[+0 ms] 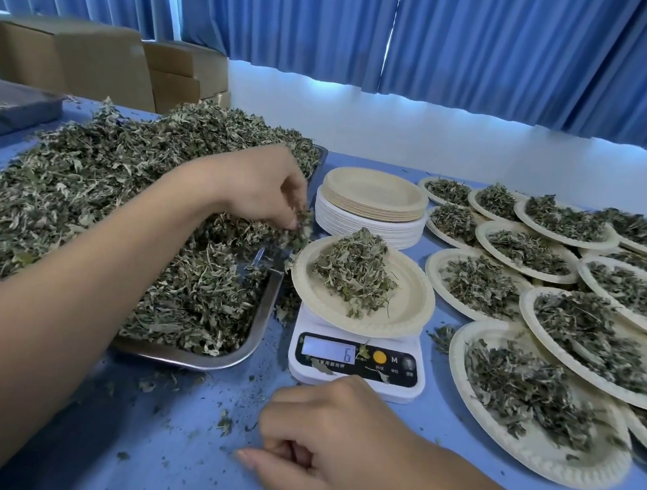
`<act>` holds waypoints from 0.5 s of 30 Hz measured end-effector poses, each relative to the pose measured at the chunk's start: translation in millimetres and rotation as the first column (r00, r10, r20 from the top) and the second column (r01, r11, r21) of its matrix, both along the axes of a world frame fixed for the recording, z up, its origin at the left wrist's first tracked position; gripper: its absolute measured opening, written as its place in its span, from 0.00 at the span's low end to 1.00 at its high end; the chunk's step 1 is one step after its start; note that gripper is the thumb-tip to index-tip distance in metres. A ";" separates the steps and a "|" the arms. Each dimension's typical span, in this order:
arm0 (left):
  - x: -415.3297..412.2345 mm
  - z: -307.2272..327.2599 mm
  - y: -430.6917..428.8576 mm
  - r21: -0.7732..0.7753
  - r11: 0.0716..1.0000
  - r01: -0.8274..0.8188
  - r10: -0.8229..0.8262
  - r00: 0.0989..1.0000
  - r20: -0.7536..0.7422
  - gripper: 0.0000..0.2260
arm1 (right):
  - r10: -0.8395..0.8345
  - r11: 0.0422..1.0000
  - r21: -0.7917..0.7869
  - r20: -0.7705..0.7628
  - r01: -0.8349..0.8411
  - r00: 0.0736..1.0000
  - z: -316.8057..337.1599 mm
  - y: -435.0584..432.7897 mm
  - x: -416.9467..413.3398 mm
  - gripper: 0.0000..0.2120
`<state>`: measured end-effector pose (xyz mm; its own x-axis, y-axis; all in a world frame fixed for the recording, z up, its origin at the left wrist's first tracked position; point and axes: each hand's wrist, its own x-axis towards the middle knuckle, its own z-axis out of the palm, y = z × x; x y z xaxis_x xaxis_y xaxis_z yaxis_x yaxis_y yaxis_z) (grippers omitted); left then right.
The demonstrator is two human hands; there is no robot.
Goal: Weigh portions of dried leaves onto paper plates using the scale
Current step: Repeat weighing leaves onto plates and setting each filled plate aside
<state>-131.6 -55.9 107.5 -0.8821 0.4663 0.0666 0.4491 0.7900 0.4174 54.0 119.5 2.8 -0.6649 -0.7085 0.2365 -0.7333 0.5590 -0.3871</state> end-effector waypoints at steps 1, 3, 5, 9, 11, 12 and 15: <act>3.3 -0.9 5.8 0.121 0.992 0.021 -0.025 0.999 0.036 0.06 | 0.001 1.000 0.001 -0.005 -0.001 1.000 0.3 0.1 0.3 0.18; 12.7 -2.1 17.6 0.315 0.948 0.040 -0.104 0.977 0.187 0.09 | 0.001 1.000 -0.003 -0.008 -0.001 1.000 0.9 0.2 0.5 0.18; 19.8 -4.7 24.8 0.349 0.935 0.064 -0.174 0.940 0.294 0.14 | 0.002 1.000 -0.006 -0.003 -0.002 1.000 0.9 0.0 0.9 0.18; 16.9 -4.9 23.4 0.421 0.906 0.033 -0.122 0.975 0.187 0.08 | 0.005 1.000 -0.002 0.002 -0.005 1.000 0.8 0.4 0.4 0.18; 9.5 -4.2 18.2 0.370 0.929 -0.029 0.022 1.000 0.021 0.08 | 0.006 1.000 -0.010 -0.003 -0.006 1.000 0.6 0.3 0.2 0.18; 4.3 -5.0 14.8 0.245 0.967 -0.071 0.091 0.993 -0.072 0.11 | 0.007 1.000 -0.012 -0.005 -0.007 1.000 0.5 0.2 0.0 0.18; -7.1 -12.0 1.4 -0.238 0.944 -0.227 0.200 0.971 -0.132 0.23 | 0.005 1.000 -0.009 -0.002 -0.005 1.000 0.0 0.0 -0.4 0.18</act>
<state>-138.7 -54.5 95.5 -0.9571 0.2813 0.0691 0.2889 0.9448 0.1543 53.5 119.5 2.8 -0.6608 -0.7099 0.2438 -0.7369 0.5517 -0.3907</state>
